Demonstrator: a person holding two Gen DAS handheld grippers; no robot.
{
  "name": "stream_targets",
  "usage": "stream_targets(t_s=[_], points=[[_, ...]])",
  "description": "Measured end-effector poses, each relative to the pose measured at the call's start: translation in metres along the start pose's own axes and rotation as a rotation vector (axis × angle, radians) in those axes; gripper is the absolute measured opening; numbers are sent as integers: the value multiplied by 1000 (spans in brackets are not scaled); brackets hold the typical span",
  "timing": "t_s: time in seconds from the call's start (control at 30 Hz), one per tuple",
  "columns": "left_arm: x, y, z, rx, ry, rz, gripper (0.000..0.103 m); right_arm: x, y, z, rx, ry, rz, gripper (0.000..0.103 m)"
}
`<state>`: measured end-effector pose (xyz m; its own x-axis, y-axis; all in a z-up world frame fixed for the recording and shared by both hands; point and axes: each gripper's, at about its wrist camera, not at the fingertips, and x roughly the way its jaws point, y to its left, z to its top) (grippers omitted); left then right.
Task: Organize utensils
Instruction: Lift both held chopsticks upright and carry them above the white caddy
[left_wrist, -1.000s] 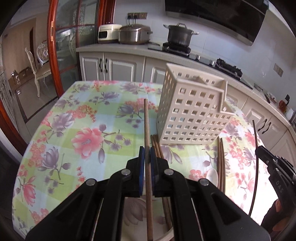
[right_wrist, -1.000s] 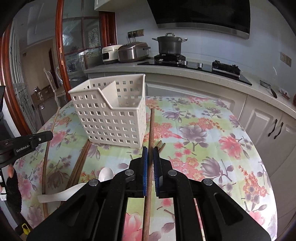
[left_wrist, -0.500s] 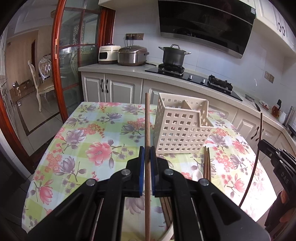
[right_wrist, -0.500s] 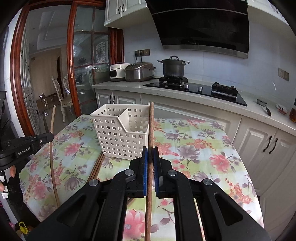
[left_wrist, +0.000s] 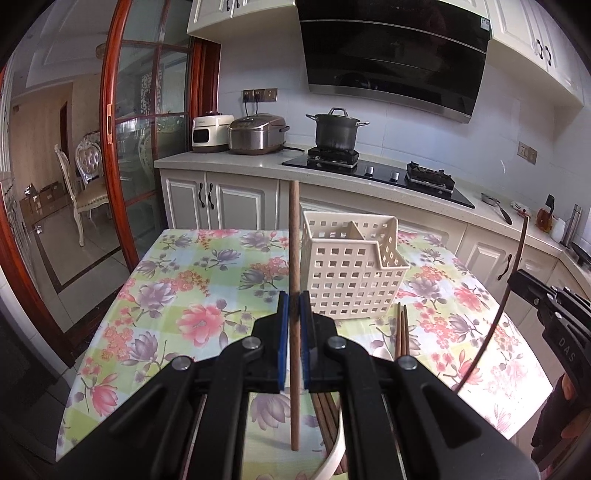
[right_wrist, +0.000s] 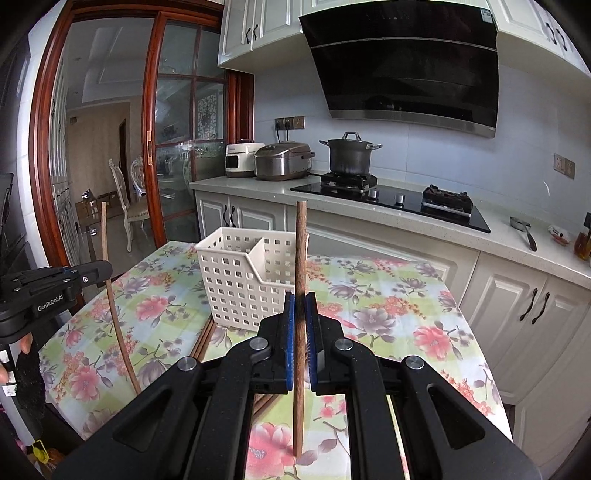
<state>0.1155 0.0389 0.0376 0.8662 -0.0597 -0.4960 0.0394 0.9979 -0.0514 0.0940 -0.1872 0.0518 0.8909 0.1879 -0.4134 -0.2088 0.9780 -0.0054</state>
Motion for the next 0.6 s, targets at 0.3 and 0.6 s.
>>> stream_targets(t_s=[0.3, 0.6], points=[[5, -6, 39, -9, -25, -25, 6, 19, -3, 31, 5, -41, 17, 8], [-3, -21, 111, 11, -92, -45, 6, 34, -8, 87, 12, -98, 40, 8]])
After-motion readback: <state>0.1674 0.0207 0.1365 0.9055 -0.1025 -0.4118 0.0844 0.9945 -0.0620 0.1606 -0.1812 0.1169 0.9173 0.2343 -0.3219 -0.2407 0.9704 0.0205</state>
